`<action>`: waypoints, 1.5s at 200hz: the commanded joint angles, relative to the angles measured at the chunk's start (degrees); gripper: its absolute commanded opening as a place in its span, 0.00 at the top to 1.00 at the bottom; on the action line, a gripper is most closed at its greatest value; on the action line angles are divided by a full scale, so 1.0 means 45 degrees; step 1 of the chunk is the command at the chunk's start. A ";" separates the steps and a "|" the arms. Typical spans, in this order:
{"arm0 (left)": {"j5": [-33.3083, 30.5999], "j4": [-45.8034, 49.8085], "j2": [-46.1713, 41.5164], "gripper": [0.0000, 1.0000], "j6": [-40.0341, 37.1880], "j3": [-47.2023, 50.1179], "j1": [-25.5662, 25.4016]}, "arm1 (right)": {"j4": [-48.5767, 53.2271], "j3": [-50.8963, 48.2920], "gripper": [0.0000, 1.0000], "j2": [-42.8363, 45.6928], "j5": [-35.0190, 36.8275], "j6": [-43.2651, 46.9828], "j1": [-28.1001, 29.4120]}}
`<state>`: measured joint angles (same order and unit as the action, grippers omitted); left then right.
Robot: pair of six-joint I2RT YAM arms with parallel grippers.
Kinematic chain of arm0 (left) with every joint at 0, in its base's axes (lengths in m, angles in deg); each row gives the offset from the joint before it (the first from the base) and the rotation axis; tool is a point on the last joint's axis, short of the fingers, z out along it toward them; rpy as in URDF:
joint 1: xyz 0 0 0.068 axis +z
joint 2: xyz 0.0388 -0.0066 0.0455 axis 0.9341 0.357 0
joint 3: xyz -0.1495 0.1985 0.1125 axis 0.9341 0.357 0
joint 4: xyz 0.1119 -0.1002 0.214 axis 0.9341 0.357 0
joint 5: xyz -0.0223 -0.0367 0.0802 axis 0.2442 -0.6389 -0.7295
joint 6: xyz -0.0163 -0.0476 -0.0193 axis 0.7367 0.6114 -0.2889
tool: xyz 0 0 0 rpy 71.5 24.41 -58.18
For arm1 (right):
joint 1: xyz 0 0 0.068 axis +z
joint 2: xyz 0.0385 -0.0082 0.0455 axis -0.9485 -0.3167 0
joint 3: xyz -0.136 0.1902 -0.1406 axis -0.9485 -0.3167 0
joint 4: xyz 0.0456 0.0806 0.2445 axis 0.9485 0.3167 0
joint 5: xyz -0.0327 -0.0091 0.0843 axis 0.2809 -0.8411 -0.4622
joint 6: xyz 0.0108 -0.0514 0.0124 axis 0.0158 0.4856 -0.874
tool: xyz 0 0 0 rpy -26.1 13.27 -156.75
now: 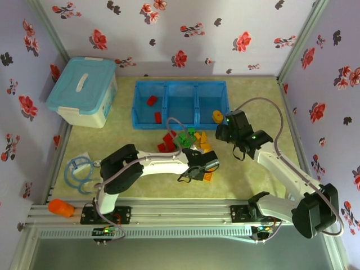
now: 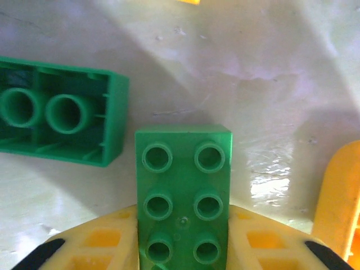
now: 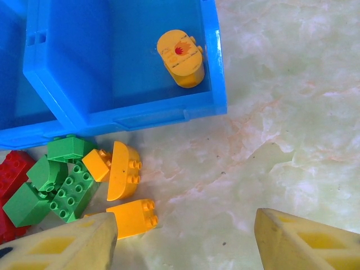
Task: Sort the legos into containers by color
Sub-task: Pick up the lego from the middle-left of the table, then place the lego in the container.
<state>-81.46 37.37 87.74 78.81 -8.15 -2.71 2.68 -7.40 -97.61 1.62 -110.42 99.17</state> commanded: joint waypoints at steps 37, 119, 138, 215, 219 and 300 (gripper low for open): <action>-0.1440 0.1186 -0.1876 0.73 -0.1836 -0.1886 0.1130 | -0.0782 -0.1442 0.35 0.1052 -0.0921 -0.0651 -0.0029; -0.1443 0.1879 -0.0888 0.73 -0.4624 -0.5325 0.3828 | -0.0177 -0.3300 0.37 0.3472 -0.0786 -0.1534 0.0293; -0.1387 0.1969 -0.0360 0.74 -0.5095 -0.6034 0.4357 | -0.0210 -0.3716 0.37 0.3878 -0.0865 -0.1702 0.0381; -0.0482 0.1861 0.2347 0.73 -0.6412 -0.9060 0.6302 | 0.0134 -0.3632 0.37 0.4070 -0.0910 -0.1573 0.0455; -0.0443 0.1920 0.2543 0.73 -0.6429 -0.9238 0.6395 | 0.0136 -0.3635 0.37 0.4064 -0.0922 -0.1581 0.0459; 0.0789 0.2133 0.4487 0.70 -0.6632 -1.1109 0.7629 | 0.0118 -0.3924 0.37 0.4157 -0.1112 -0.1778 0.0606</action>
<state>-80.22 44.95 105.79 50.44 -54.82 30.54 2.02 -24.29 -79.51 -2.75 -117.11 101.27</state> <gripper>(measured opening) 0.316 0.630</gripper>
